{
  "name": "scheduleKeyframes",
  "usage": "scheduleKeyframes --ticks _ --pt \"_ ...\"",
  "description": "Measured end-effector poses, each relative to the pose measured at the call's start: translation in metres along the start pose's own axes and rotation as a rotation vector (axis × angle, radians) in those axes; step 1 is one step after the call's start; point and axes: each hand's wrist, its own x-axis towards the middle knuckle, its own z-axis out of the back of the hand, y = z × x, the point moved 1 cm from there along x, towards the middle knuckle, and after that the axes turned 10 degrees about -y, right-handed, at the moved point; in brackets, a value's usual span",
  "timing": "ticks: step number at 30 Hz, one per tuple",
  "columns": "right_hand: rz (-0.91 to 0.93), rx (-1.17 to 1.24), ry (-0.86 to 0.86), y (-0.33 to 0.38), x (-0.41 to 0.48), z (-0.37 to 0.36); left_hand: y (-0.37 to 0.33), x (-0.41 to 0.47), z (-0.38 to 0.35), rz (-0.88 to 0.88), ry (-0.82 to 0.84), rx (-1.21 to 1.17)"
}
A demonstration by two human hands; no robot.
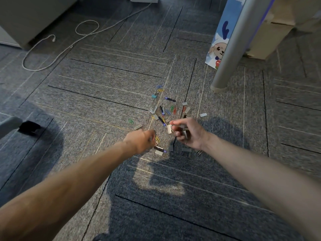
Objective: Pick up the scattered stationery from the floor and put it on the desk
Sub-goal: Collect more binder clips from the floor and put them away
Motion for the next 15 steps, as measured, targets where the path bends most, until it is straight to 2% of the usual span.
scheduleKeyframes --ticks 2,4,8,10,13,15 --pt "-0.037 -0.126 0.015 -0.005 0.004 0.005 -0.001 0.001 -0.003 -0.013 -0.019 0.035" --pt "-0.046 -0.323 -0.044 -0.011 0.007 0.01 -0.003 0.003 -0.003 -0.034 -0.003 0.041" --pt "0.158 -1.116 -0.292 -0.021 0.002 0.014 -0.007 0.008 0.002 -0.073 0.085 0.013" --pt "0.256 -1.308 -0.295 -0.027 0.0 0.012 -0.006 0.009 0.0 -0.036 0.123 -0.152" --pt "0.248 -1.437 -0.243 -0.037 0.001 0.009 -0.006 0.003 0.002 0.143 0.174 -0.643" --pt "0.269 -1.483 -0.236 -0.039 0.001 0.006 -0.006 -0.004 0.006 0.232 0.199 -0.867"
